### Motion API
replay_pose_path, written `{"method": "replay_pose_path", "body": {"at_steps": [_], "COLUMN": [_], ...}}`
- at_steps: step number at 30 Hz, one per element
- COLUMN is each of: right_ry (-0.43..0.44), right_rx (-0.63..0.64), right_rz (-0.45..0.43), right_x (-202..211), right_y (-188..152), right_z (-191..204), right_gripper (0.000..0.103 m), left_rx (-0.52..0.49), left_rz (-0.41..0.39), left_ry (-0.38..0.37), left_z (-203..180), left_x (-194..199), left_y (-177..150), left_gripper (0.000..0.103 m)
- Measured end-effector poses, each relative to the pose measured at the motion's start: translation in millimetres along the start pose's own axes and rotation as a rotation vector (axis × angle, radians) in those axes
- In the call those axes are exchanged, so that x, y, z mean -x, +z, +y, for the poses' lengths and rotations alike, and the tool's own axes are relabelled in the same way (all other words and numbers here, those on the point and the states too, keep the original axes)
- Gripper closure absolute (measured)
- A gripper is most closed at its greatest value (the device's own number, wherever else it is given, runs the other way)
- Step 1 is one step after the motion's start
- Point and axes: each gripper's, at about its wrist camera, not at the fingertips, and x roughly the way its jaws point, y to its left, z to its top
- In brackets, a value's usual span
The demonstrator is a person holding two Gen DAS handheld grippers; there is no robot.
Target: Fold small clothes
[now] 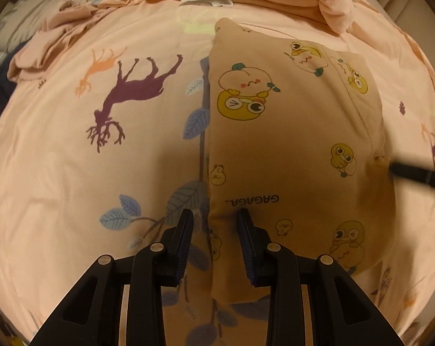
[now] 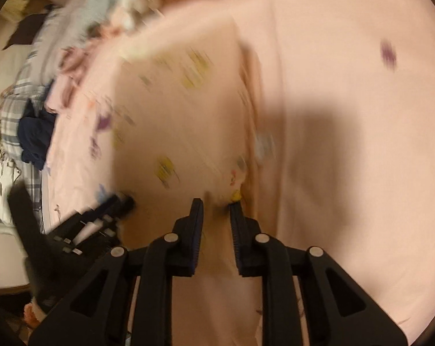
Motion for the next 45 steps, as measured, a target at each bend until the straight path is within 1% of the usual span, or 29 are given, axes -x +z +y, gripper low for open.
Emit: {"method": "replay_pose_path", "body": {"at_steps": [2, 4, 6, 7, 8, 9, 11, 12, 14, 15, 16, 18, 19, 21, 23, 26, 27, 29, 31, 34, 36, 39, 41, 42, 43, 44, 45], "right_ry": [-0.025, -0.053, -0.060, -0.080, -0.107, -0.116, -0.097, -0.072, -0.045, -0.029, -0.007, 0.048, 0.060, 0.030, -0.027, -0.042, -0.041, -0.021, -0.033, -0.071, -0.083, -0.070, -0.042, -0.021, 0.005, 0.030, 0.070], "right_rx": [0.045, 0.055, 0.045, 0.034, 0.017, -0.001, -0.049, -0.081, -0.119, -0.126, -0.125, -0.114, -0.098, -0.064, -0.051, -0.109, -0.119, -0.097, -0.110, -0.106, -0.101, -0.093, -0.118, -0.152, -0.212, -0.254, -0.294], "right_rz": [-0.055, -0.068, -0.058, -0.046, -0.030, -0.016, -0.025, -0.046, -0.055, -0.054, -0.051, -0.044, -0.047, -0.034, 0.006, 0.043, 0.027, -0.055, -0.077, -0.100, -0.123, -0.160, -0.180, -0.171, -0.143, -0.121, -0.097], "right_x": [10.0, 7.6, -5.3, -15.5, -28.3, -38.1, -50.0, -48.1, -39.3, -33.3, -27.8, -15.3, -10.3, -10.4, -18.8, -31.9, -35.1, -30.8, -31.1, -33.6, -31.7, -33.0, -31.7, -30.3, -26.2, -22.8, -18.0], "right_y": [19.8, 39.0, 55.9, 61.7, 65.3, 65.7, 63.7, 61.4, 58.0, 55.5, 53.3, 40.0, 31.8, 10.7, -9.7, -35.8, -43.3, -57.0, -59.4, -60.8, -64.9, -66.0, -69.1, -69.7, -71.2, -73.6, -78.3], "right_z": [13.0, 17.9, 18.7, 16.5, 12.2, 9.0, -0.8, -5.6, -9.6, -9.3, -7.5, -1.8, 0.9, 5.6, 1.2, -18.9, -23.9, -25.5, -23.2, -14.0, -13.8, -13.8, -20.1, -23.1, -27.0, -29.4, -31.5], "right_gripper": [0.083, 0.082, 0.082, 0.083, 0.087, 0.087, 0.090, 0.090, 0.089, 0.086, 0.083, 0.083, 0.083, 0.084, 0.089, 0.089, 0.089, 0.089, 0.088, 0.086, 0.086, 0.086, 0.086, 0.086, 0.085, 0.084, 0.081], "left_rx": [0.015, 0.018, 0.017, 0.017, 0.018, 0.023, 0.026, 0.026, 0.029, 0.035, 0.042, 0.049, 0.047, 0.046, 0.052, 0.059, 0.051, 0.028, 0.011, 0.054, 0.049, 0.014, 0.016, 0.032, 0.054, 0.070, 0.073], "left_rz": [0.004, 0.003, -0.002, -0.004, -0.008, -0.012, -0.017, -0.017, -0.013, -0.008, -0.003, 0.006, 0.007, 0.002, -0.010, -0.039, -0.054, -0.082, -0.104, -0.100, -0.101, -0.121, -0.120, -0.097, -0.064, -0.031, -0.016], "left_ry": [-0.015, -0.025, -0.029, -0.031, -0.034, -0.031, -0.028, -0.028, -0.030, -0.031, -0.031, -0.023, -0.020, -0.018, -0.026, -0.038, -0.033, -0.021, -0.018, -0.041, -0.037, -0.012, -0.008, -0.023, -0.066, -0.145, -0.190], "left_z": [2.8, 4.3, 4.7, 5.3, 5.9, 6.7, 9.3, 9.9, 11.0, 12.1, 13.5, 14.9, 14.9, 15.2, 16.8, 19.1, 18.1, 15.6, 14.9, 21.4, 20.9, 15.2, 15.5, 18.0, 22.6, 28.0, 30.2], "left_x": [-2.5, -2.3, -2.6, -3.7, -3.8, -4.1, -4.6, -4.9, -5.7, -6.3, -7.4, -7.4, -7.7, -7.9, -8.1, -10.1, -10.3, -9.5, -8.7, -8.2, -9.7, -7.7, -5.2, -2.6, 1.7, 5.3, 6.1], "left_y": [1.2, 0.6, -0.4, -0.9, -1.6, -2.5, -4.1, -4.9, -5.7, -5.9, -5.5, -4.9, -4.8, -5.3, -6.9, -13.0, -15.7, -20.1, -24.0, -24.4, -24.8, -28.5, -31.3, -31.9, -33.3, -36.6, -40.0], "left_gripper": [0.072, 0.072, 0.072, 0.071, 0.071, 0.068, 0.066, 0.065, 0.064, 0.063, 0.062, 0.059, 0.059, 0.059, 0.058, 0.057, 0.056, 0.055, 0.055, 0.055, 0.054, 0.054, 0.054, 0.054, 0.054, 0.054, 0.054]}}
